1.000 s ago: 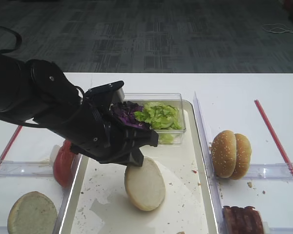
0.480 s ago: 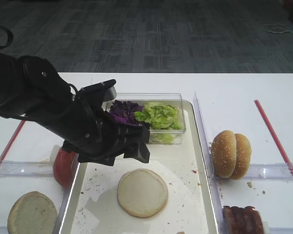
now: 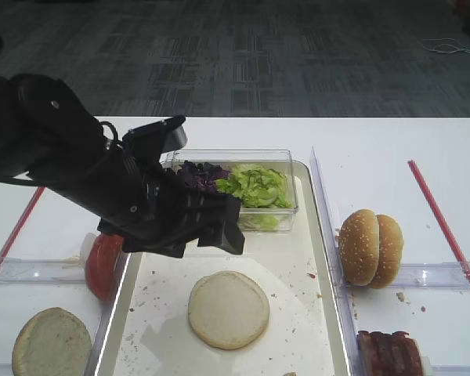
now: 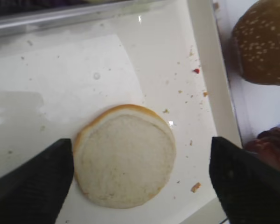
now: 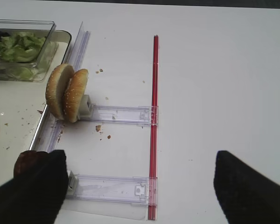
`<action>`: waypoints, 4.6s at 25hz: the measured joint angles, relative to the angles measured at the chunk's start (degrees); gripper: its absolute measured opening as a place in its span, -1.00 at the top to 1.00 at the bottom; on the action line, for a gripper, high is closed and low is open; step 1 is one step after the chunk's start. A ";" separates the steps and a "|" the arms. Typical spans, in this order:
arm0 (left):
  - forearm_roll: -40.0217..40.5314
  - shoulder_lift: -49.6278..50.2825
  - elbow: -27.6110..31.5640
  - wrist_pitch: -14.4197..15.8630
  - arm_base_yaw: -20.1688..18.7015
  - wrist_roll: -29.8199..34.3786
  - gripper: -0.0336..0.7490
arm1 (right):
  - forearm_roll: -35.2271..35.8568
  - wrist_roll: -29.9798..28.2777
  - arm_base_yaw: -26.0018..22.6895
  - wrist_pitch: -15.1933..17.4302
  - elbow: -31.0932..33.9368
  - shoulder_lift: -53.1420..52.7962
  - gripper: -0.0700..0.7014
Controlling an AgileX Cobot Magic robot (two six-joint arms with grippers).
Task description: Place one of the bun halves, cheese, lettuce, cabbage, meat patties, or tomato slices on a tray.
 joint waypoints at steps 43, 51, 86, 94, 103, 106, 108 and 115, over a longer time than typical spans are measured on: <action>47.70 -16.43 0.00 23.31 9.63 -29.61 -0.57 | 0.00 0.00 0.00 0.00 0.00 0.00 -0.89; 47.84 -16.43 0.00 26.14 25.69 -25.96 -0.57 | 0.00 0.11 0.00 0.00 0.00 0.00 -0.89; 48.17 -54.56 22.67 35.69 29.79 -24.41 -0.54 | 0.00 0.11 0.00 0.00 0.00 0.00 -0.89; 48.17 -67.78 24.89 36.07 29.79 -23.89 -0.54 | 0.00 0.11 0.00 0.00 0.00 0.00 -0.89; 47.94 -82.20 24.89 36.27 29.79 -21.74 -0.54 | 0.00 0.00 0.00 0.00 0.00 0.00 -0.89; 47.94 -87.30 24.89 36.55 29.79 -20.85 -0.54 | 0.00 0.00 0.00 0.00 0.00 0.00 -0.89; 47.94 -90.59 25.02 36.66 29.79 -20.28 -0.54 | 0.00 0.00 0.00 0.00 0.00 0.00 -0.89; 47.85 -93.53 25.02 36.98 29.79 -18.24 -0.53 | -0.10 -0.09 0.00 0.00 0.00 0.00 -0.89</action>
